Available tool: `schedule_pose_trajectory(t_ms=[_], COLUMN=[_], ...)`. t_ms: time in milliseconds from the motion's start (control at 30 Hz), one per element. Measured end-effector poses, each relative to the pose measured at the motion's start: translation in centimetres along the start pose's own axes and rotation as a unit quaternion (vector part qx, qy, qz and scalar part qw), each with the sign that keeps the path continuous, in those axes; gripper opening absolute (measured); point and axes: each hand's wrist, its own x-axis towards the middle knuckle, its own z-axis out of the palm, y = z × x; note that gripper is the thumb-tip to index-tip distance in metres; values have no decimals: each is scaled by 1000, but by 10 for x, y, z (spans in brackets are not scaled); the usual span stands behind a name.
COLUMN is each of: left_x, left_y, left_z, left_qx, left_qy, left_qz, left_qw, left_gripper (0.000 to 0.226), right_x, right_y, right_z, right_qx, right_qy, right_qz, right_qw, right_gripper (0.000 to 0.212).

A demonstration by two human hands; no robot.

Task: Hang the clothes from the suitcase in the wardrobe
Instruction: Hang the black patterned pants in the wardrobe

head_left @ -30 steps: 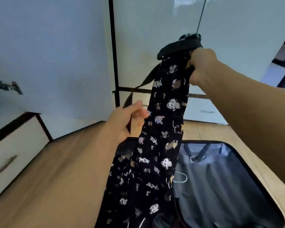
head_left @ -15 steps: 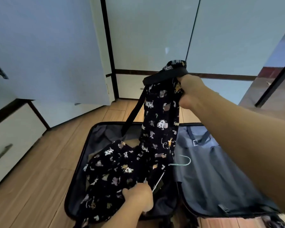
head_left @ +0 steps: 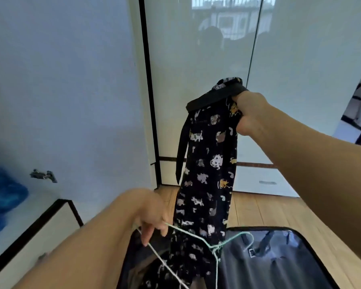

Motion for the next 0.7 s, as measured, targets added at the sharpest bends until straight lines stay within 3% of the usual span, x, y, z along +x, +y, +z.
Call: schedule_pose_trajectory(t_ms=[67, 167, 267, 533, 633, 700], left_x=[-65, -154, -252, -459, -511, -530], left_y=[-4, -12, -28, -58, -56, -44], left_z=[-49, -115, -170, -257, -278, -287], left_qx=[-1, -49, -106, -141, -207, -293], left_qy=[-9, -1, 34, 132, 205, 283], left_qz=[2, 5, -18, -111, -61, 19], left_qw=[1000, 999, 994, 975, 955, 913], left_gripper=[24, 22, 24, 19, 15, 13], right_x=[-8, -33, -65, -137, -174, -191], right_y=[-61, -147, -232, -403, -441, -458], right_z=[23, 58, 91, 163, 199, 222], right_qx=[43, 5, -6, -15, 9, 38], right_qy=[28, 32, 47, 71, 58, 33], right_qz=[12, -32, -53, -54, -49, -45], right_qw=[999, 999, 997, 996, 997, 998], right_gripper=[34, 22, 24, 27, 25, 26])
